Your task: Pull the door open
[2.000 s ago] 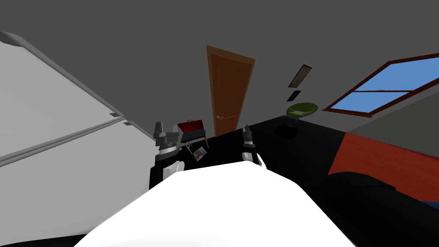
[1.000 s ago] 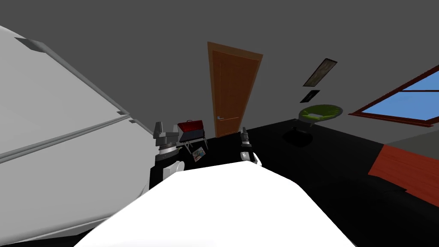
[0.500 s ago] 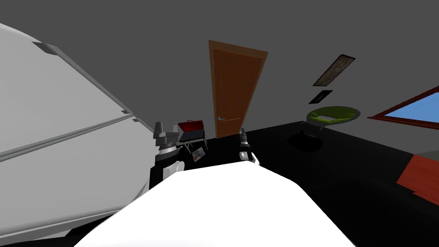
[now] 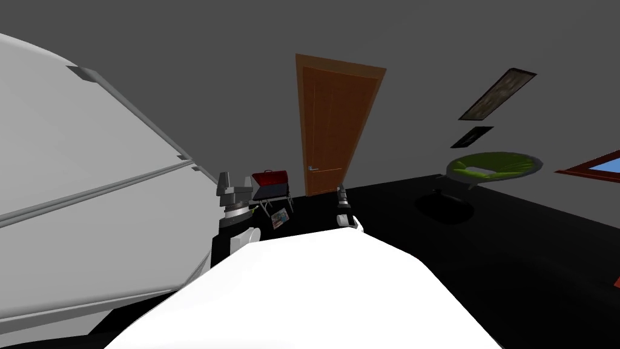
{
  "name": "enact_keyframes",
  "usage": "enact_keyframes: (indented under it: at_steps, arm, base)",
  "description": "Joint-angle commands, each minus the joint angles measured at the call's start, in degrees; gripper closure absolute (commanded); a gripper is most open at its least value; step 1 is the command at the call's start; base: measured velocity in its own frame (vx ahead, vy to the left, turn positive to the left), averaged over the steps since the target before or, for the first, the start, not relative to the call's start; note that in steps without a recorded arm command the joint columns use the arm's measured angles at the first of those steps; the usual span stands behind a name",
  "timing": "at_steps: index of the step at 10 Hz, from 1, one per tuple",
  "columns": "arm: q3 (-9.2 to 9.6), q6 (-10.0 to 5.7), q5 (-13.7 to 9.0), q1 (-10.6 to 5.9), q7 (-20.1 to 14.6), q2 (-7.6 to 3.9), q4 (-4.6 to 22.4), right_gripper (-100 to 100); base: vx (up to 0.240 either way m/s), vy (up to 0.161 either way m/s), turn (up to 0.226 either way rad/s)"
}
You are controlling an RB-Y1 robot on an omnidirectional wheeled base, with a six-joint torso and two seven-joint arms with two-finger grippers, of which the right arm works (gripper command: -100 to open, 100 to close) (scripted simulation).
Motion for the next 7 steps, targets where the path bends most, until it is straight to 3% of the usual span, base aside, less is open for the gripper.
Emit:
enact_keyframes:
  at_steps: [1, 7]
  arm:
    - [-0.09, -0.08, -0.2, -0.76, 0.0, 0.03, 1.9, -100]
    - [-0.48, -1.29, -0.9, -4.46, 0.2, 0.54, 10.4, -100]
  base:
    - [0.073, -0.086, 0.102]
    - [0.061, -0.080, 0.084]
